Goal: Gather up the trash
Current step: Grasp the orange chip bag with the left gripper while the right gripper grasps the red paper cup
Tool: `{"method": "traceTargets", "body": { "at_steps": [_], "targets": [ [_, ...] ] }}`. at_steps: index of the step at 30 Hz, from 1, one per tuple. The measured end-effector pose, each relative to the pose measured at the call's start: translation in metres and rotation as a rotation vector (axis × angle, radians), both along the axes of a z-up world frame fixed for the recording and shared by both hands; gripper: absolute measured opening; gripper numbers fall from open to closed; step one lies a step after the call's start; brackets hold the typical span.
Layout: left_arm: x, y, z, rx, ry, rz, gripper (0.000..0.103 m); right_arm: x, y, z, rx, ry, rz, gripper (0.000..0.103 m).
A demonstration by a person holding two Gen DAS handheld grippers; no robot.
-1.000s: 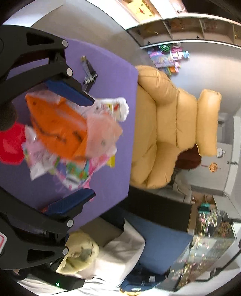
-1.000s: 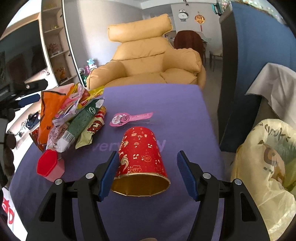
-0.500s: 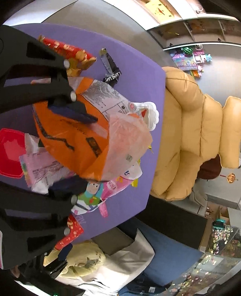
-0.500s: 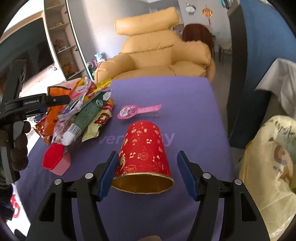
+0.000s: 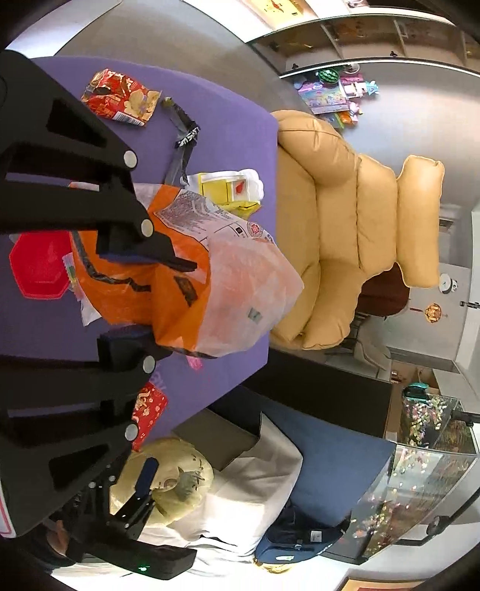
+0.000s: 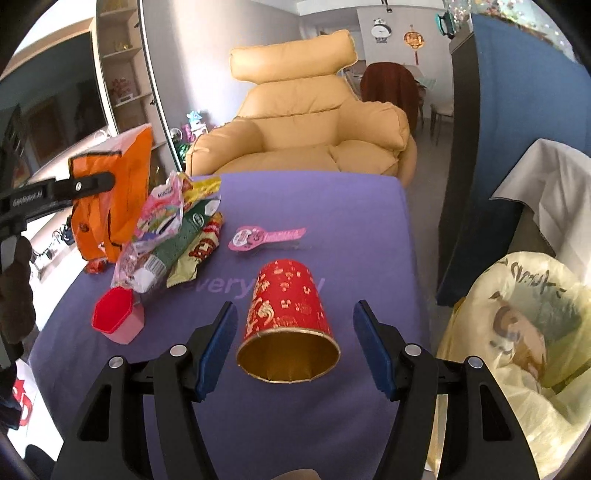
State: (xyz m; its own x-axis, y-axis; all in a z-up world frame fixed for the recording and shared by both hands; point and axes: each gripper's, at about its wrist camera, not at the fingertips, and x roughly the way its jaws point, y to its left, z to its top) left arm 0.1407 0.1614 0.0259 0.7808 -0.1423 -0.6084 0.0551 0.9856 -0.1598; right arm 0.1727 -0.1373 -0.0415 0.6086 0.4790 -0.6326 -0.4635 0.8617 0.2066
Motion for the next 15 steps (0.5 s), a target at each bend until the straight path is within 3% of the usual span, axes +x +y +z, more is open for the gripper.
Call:
{"method": "traceTargets", "body": {
  "at_steps": [5,9,15],
  "targets": [
    [0.0,0.003,-0.007,0.002,0.019,0.015,0.024,0.019,0.015,0.005,-0.009,0.016,0.031,0.061],
    [0.003,0.005,-0.013,-0.002,0.04,0.027,0.024,0.038,0.037,-0.007,-0.116,0.026,0.045,0.061],
    [-0.002,0.003,-0.012,0.044,0.021,0.04,0.024,0.048,0.044,-0.037,-0.221,0.131,0.085,0.061]
  ]
}}
